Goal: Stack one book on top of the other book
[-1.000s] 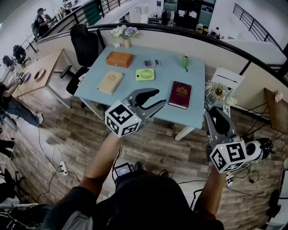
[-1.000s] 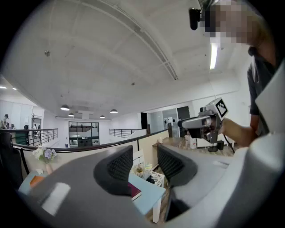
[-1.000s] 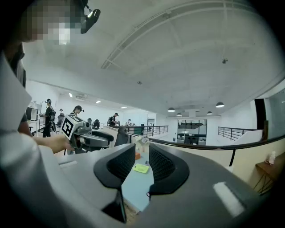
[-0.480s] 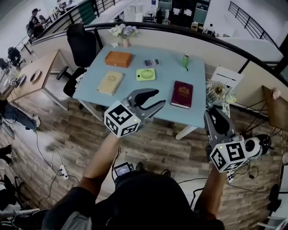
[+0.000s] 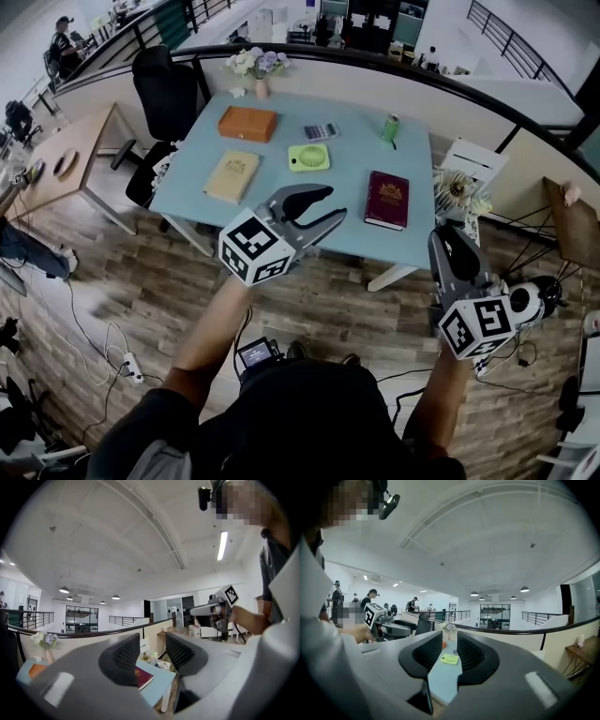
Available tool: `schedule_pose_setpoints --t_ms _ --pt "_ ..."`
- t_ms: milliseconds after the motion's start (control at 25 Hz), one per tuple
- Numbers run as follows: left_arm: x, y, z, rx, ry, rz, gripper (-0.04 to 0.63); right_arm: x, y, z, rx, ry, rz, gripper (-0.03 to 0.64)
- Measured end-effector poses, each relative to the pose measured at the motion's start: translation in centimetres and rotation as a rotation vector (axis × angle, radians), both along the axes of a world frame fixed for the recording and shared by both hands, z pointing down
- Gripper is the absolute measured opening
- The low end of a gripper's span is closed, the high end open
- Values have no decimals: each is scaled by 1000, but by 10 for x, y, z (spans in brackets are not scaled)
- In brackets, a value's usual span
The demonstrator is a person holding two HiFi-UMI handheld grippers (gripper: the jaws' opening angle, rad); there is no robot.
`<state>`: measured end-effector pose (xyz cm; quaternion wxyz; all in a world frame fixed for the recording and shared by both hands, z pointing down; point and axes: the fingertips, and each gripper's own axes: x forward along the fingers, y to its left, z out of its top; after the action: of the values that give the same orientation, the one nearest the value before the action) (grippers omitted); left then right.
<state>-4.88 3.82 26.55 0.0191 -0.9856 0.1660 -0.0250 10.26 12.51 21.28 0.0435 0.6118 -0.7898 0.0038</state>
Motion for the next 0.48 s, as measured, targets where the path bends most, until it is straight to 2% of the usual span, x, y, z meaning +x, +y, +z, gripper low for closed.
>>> schedule_pose_setpoints --t_ms 480 --pt "-13 -22 10 -28 13 21 218 -17 -30 4 -25 0 9 98"
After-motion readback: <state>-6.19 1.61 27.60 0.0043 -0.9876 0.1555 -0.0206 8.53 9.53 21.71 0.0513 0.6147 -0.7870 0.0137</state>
